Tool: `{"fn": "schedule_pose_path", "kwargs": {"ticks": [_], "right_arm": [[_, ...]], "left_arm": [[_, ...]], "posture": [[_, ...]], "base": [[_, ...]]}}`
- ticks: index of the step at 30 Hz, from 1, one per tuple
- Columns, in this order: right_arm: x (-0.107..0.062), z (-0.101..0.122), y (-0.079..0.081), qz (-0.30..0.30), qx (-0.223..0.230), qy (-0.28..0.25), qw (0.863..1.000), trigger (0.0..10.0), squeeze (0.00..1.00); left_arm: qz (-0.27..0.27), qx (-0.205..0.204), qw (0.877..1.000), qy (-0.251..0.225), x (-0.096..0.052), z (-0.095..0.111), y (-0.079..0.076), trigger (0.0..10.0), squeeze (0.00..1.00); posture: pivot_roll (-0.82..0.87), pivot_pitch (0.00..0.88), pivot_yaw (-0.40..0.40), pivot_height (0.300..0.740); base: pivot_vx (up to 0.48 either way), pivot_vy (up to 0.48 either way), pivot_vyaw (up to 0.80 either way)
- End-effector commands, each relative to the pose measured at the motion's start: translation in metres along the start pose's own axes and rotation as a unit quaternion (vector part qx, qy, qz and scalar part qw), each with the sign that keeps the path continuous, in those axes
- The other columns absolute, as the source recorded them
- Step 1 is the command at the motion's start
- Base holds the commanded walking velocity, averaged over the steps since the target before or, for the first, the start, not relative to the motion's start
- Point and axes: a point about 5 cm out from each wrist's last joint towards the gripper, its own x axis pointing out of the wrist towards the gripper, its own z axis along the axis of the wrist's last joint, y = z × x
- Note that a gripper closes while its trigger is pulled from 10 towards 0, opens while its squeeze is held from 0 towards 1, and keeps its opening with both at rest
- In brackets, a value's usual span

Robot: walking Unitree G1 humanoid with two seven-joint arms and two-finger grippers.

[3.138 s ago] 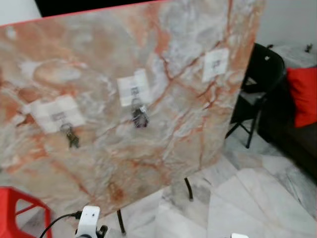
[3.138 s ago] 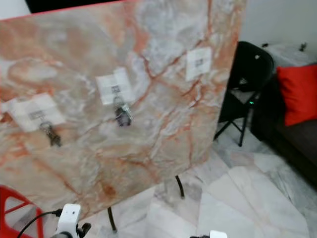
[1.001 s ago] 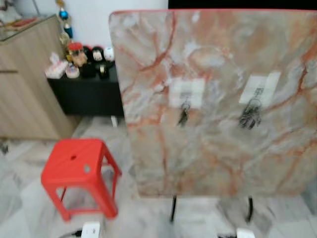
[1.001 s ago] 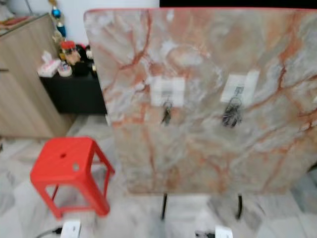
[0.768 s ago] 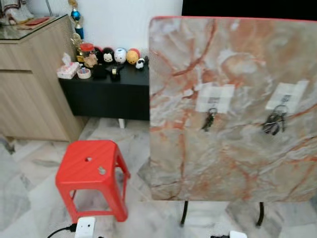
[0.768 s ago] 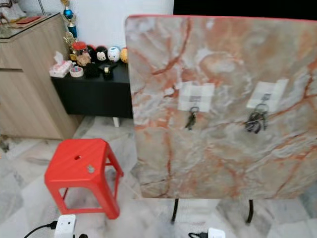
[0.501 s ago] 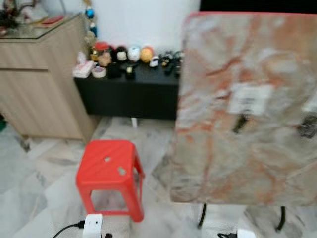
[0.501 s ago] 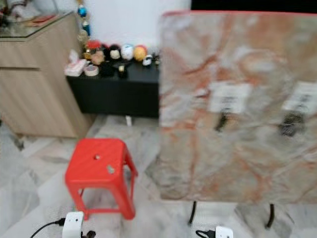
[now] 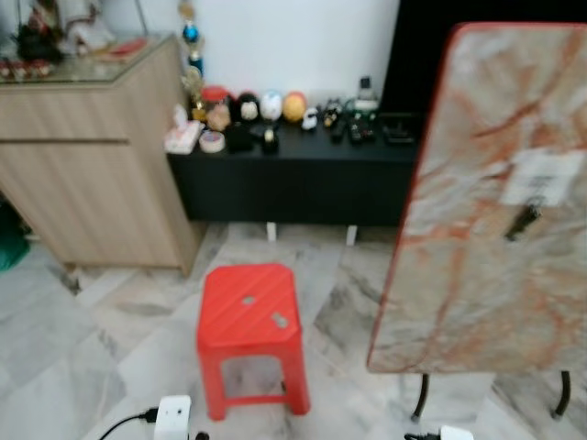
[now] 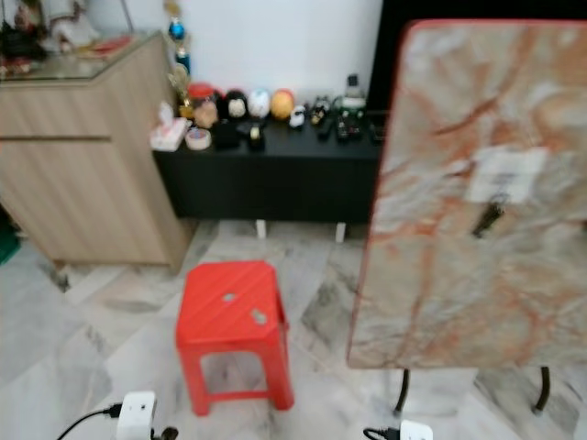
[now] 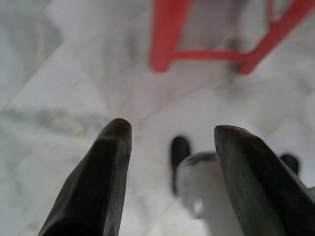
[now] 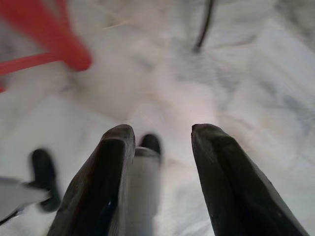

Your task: Hang keys on a hook

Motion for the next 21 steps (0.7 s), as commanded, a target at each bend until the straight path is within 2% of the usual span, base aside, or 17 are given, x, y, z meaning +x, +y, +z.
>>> {"fn": "schedule_pose_path", "kwargs": {"ticks": [1, 15, 18, 21], "right_arm": [[0.0007, 0.0029, 0.0025, 0.006, 0.001, -0.005, 1.0, 10.0, 0.0], [0.0011, 0.0047, 0.0021, 0.0, 0.012, -0.009, 1.0, 10.0, 0.0], [0.0012, 0.0051, 0.0025, 0.001, 0.011, -0.009, 1.0, 10.0, 0.0], [0.0012, 0.005, 0.0029, 0.001, 0.013, -0.009, 1.0, 10.0, 0.0]], "left_arm": [[0.006, -0.004, 1.0, 0.007, -0.0007, -0.0036, 0.0022, 10.0, 0.0], [0.005, -0.005, 1.0, 0.013, -0.0014, -0.0064, 0.0032, 10.0, 0.0], [0.005, -0.005, 1.0, 0.012, -0.0013, -0.0061, 0.003, 10.0, 0.0], [0.005, -0.003, 1.0, 0.012, -0.0014, -0.0061, 0.0035, 10.0, 0.0]], "posture": [[0.01, 0.0, -0.023, 0.74], [0.0, 0.0, -0.019, 0.74], [0.0, 0.0, -0.018, 0.74], [0.0, 0.0, -0.015, 0.74]], "base": [[0.0, 0.48, 0.0], [0.0, 0.48, 0.0], [0.0, 0.355, 0.0], [0.0, 0.0, 0.0]]}}
